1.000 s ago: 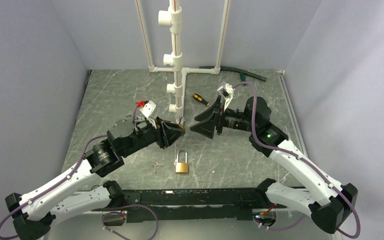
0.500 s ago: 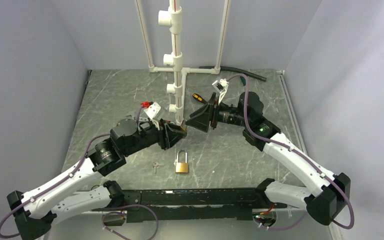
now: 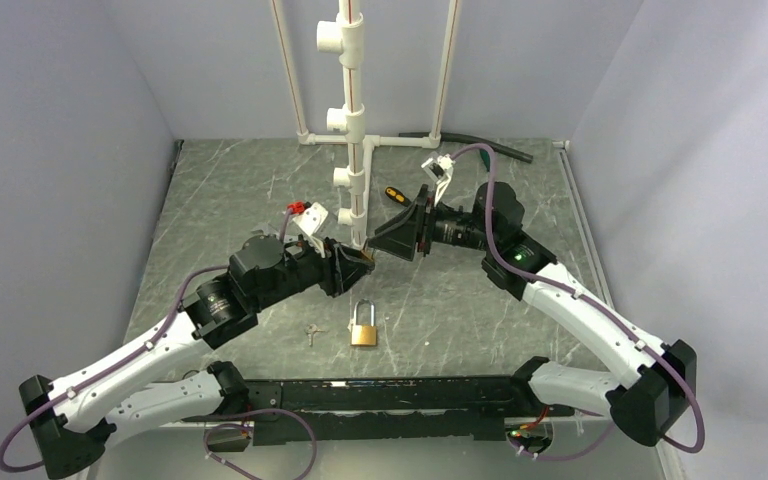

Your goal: Unlock with the key

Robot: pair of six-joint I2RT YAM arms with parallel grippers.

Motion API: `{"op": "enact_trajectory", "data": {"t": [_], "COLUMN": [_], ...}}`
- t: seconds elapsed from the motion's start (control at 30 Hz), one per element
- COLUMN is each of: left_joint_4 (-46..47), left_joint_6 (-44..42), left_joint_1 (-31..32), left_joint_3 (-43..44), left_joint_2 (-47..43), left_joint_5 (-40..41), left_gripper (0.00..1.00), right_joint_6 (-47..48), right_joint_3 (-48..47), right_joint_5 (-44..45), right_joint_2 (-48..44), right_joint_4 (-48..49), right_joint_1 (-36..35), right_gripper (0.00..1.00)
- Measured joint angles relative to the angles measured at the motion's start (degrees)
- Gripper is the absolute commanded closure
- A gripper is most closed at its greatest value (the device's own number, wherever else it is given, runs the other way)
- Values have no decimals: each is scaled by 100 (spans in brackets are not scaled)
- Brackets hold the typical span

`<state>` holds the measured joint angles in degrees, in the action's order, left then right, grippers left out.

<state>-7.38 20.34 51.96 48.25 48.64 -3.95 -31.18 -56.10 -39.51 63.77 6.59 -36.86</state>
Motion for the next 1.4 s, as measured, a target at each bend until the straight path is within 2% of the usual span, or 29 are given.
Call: {"op": "enact_trajectory", "data": {"t": [0.2,0.53,0.73,1.0,1.3,1.33,1.4], "left_joint_4": [-13,-31,-79,-122,-232,-232,-254], "left_joint_6": [0,-2,-39,-195,-267,-267,-269], "left_joint_1": [0,0,-2,-20,-31,-31,-42], "left_joint_3": [-2,-2,0,2,177,186,219], "left_joint_2": [-2,0,-2,-140,-337,-345,-341], "left_joint_5": [85,138,120,-627,-1982,-2120,-2299], "left_gripper": [100,100,100,100,100,98,84], "right_joint_6": [-44,-46,-31,114,940,1025,1137], "right_joint_3": [0,-22,-39,155,243,247,249], "right_joint_5": [2,7,-24,-518,-1261,-1329,-1399], "right_joint_2": [118,293,374,85,-452,-487,-525], "right_joint_4": [-42,-70,-90,55,-4,-4,-9], "right_joint_1": [-15,-146,-164,-136,-184,-192,-205], "right_gripper": [54,84,95,99,100,100,100]}}
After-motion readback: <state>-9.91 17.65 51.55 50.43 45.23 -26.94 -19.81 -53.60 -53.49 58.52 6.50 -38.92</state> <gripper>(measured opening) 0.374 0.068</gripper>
